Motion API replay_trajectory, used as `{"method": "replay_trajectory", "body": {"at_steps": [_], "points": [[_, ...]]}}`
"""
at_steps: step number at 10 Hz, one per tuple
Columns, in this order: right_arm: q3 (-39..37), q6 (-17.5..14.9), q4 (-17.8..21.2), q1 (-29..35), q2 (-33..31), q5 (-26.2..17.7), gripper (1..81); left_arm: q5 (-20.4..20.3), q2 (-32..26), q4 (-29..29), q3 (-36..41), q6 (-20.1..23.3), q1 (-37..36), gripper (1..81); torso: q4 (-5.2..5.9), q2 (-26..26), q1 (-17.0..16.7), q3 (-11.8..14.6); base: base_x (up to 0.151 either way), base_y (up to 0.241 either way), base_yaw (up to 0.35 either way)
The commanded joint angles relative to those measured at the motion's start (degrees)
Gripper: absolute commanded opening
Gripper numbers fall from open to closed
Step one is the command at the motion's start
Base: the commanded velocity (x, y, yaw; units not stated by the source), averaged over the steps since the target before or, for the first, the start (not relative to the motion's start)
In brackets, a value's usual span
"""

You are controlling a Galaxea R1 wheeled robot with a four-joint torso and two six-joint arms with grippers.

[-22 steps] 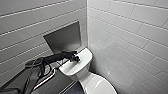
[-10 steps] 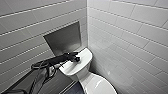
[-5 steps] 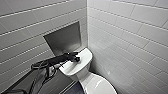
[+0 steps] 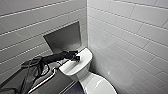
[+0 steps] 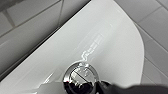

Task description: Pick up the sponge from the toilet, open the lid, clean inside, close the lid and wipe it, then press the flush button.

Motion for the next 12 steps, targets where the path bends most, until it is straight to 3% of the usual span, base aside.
{"method": "replay_trajectory", "body": {"at_steps": [1,3,6,9,10,11,12], "points": [[1.3,-0.1,0.4,-0.6,-0.7,-4.6,1.0,1.4,-12.5,-0.4,18.3,-5.3,-13.5,1.0,0.00,0.0,0.0,0.0,0.000,0.000,0.000],[1.3,-0.1,0.2,-0.7,-0.7,-4.6,1.0,1.4,-19.4,-0.5,26.2,-5.4,-12.7,1.0,0.00,0.0,0.0,0.0,0.000,0.000,0.000],[1.3,-0.1,0.2,-0.3,-0.7,-4.6,1.0,1.3,-30.8,0.2,42.4,-4.9,-5.6,1.0,0.00,0.0,0.0,0.0,0.000,0.000,0.000],[0.5,-0.1,0.3,0.5,-0.1,-4.2,1.0,-2.2,-41.2,8.1,55.9,-5.2,8.6,1.0,0.00,0.0,0.0,0.0,0.000,0.000,0.000],[0.1,0.0,0.3,0.7,0.0,-4.2,1.0,-2.7,-42.6,10.9,57.5,-5.2,14.9,1.0,0.00,0.0,0.0,0.0,0.000,0.000,0.000],[0.1,0.0,0.3,0.7,0.0,-4.2,1.0,-7.0,-42.8,15.2,57.3,-5.1,22.7,1.0,0.00,0.0,0.0,0.0,0.000,0.000,0.000],[0.0,-0.1,0.2,0.6,0.2,-4.2,1.0,-8.9,-42.4,18.8,56.4,-5.2,28.9,1.0,0.00,0.0,0.0,0.0,0.000,0.000,0.000]]}}
